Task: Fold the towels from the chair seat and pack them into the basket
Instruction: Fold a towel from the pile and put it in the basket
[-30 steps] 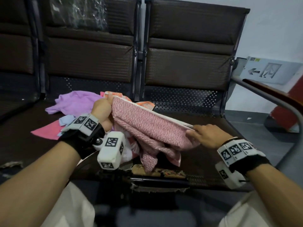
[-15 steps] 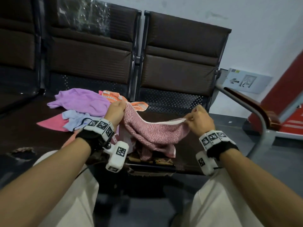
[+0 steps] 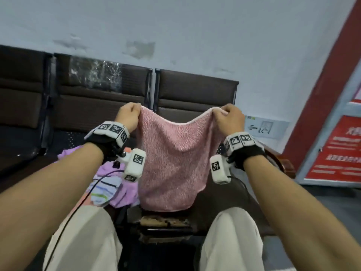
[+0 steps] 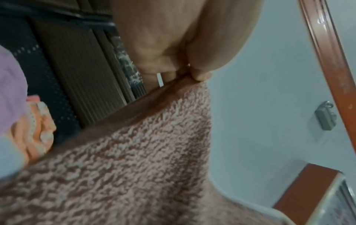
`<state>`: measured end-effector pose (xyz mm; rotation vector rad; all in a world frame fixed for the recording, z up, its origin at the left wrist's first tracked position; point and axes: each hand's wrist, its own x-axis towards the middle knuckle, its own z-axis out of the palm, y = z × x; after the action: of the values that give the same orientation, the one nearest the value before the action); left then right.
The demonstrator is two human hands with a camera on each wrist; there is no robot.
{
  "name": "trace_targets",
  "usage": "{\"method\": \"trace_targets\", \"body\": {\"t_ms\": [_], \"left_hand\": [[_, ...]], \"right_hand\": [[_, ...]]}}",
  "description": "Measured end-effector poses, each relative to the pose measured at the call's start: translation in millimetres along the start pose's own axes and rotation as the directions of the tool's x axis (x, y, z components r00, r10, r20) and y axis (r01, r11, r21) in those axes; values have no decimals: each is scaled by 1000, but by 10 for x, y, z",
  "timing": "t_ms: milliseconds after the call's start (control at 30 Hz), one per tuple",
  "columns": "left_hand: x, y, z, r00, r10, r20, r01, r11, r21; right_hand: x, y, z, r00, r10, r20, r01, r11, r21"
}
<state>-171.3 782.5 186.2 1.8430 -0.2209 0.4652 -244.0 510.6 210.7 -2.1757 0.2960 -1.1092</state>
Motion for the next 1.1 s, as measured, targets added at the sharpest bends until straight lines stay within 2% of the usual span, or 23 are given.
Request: {"method": "trace_targets", "body": {"t_ms": [67, 133, 300, 367, 467, 567, 700, 800, 867, 967, 1033, 1100], "left_hand": [[70, 39, -133, 997, 20, -80, -14, 997, 76], [70, 7, -223, 991, 19, -134, 0, 991, 135], [-28, -38, -154, 987, 60, -148, -29, 978, 206], [-43, -71, -103, 988, 48, -145, -12, 971, 237], [-95, -291, 12, 992, -32, -121, 70, 941, 331], [-168, -665, 172, 986, -135, -100, 163, 916, 368], [-98, -983, 385, 979, -192, -73, 206, 926, 316], [60, -1046, 540, 973, -230, -13, 230, 967, 108], [183, -1071, 639, 971, -237, 25, 237, 971, -23], [288, -1236, 792, 960, -265, 95, 272, 959, -76], [228, -1473, 868, 950, -289, 121, 294, 955, -25], [95, -1694, 924, 935, -321, 151, 322, 947, 21]], "right_hand": [[102, 48, -107, 998, 38, -53, -36, 999, 39], [149, 161, -190, 997, 59, -47, -58, 998, 32], [118, 405, -251, 993, 107, -42, -105, 993, 53], [97, 524, -215, 990, 142, -4, -141, 988, 59], [22, 781, -76, 971, 216, 104, -220, 975, 33], [-120, 1031, 178, 930, 332, 156, -345, 937, 64], [-187, 1213, 576, 863, 444, 240, -478, 871, 109], [-155, 1169, 848, 847, 415, 332, -513, 802, 306], [-133, 1073, 978, 838, 390, 382, -535, 725, 434], [-172, 1003, 1145, 835, 322, 447, -531, 685, 499], [-285, 1052, 1238, 764, 312, 564, -609, 639, 470], [-422, 1141, 1316, 613, 270, 743, -699, 623, 351]]}}
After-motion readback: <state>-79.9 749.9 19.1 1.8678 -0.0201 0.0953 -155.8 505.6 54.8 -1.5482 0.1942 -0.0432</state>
